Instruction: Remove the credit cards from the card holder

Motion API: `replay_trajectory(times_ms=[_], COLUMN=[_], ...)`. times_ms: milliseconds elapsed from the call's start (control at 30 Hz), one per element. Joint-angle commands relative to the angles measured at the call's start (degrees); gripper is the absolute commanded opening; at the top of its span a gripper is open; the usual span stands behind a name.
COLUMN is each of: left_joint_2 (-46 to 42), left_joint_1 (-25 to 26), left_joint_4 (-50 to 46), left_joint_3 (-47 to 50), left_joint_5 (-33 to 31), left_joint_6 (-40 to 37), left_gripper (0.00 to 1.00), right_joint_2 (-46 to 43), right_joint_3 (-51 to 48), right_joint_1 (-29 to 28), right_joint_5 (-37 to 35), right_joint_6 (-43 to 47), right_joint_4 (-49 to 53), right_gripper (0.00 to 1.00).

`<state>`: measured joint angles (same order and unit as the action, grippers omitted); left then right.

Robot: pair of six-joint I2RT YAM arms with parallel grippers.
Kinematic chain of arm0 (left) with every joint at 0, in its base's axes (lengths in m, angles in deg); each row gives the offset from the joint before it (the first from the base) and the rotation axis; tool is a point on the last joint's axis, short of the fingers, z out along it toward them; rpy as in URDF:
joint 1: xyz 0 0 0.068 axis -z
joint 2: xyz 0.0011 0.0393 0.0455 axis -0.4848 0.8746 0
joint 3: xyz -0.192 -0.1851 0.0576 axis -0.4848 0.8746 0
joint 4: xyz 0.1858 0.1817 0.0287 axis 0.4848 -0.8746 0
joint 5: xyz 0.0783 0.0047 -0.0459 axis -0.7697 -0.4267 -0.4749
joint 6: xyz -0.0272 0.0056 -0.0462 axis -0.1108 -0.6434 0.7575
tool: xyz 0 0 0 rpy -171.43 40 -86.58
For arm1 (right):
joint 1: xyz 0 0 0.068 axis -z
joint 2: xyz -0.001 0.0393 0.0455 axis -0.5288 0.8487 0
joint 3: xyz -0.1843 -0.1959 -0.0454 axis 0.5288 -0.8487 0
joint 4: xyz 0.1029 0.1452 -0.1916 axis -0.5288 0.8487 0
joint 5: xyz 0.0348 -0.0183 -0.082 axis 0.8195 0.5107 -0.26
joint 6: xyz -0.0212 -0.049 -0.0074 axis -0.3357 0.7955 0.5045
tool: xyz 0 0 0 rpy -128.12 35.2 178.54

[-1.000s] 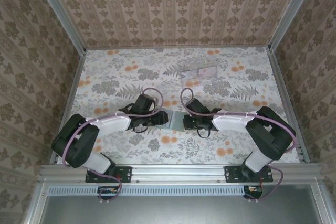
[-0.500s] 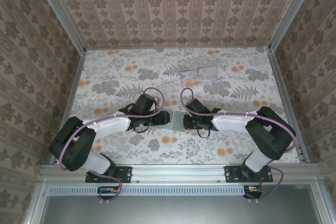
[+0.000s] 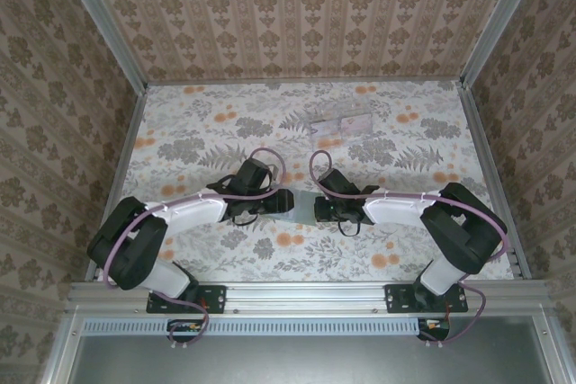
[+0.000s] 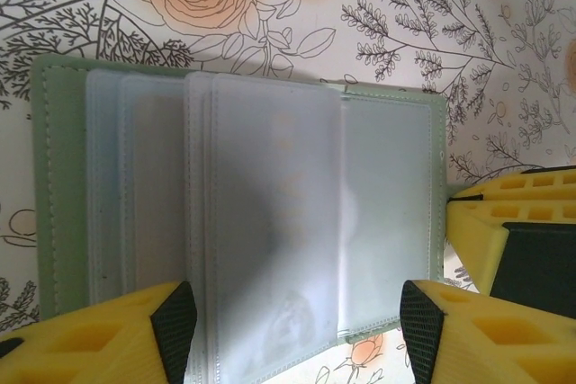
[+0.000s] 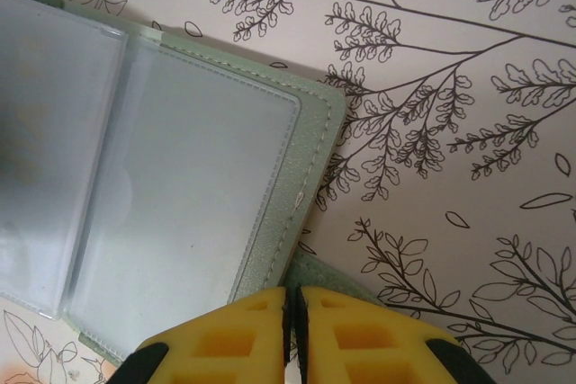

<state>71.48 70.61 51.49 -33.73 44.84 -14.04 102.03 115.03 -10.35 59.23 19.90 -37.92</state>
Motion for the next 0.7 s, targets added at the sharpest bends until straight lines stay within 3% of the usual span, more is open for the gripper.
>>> replay_trajectory(times_ms=[0,133,233,300,667], left_joint_2=[0.9,0.8,-2.5,-4.9,1.2], left_joint_1=[0.9,1.2,1.7,1.7,1.6], left_joint_4=[2.0,-0.3,-4.2,-4.8,-4.2], left_joint_3=[-1.4,-2.1,-2.1,-1.9,-4.5], left_joint_5=[2.1,-0.2,-7.3,-8.9,-3.9], left_joint_6=[-0.5,-0.7,-1.1,-1.6,-3.1], left_gripper=[0.65,0.67,0.67,0.67,0.65], right_joint_2=[2.6,2.7,2.5,2.3,2.2], right_joint_3=[-0.3,-0.3,-0.4,-0.6,-0.4], right_joint_1=[-0.3,-0.3,-0.3,-0.3,-0.4], right_joint_5=[1.4,1.6,1.6,1.6,1.9], right_joint_6=[-1.4,-1.5,-1.5,-1.5,-1.8], right_joint_4=[0.1,0.0,0.2,0.2,0.2], right_gripper=[0.15,0.15,0.15,0.15,0.15])
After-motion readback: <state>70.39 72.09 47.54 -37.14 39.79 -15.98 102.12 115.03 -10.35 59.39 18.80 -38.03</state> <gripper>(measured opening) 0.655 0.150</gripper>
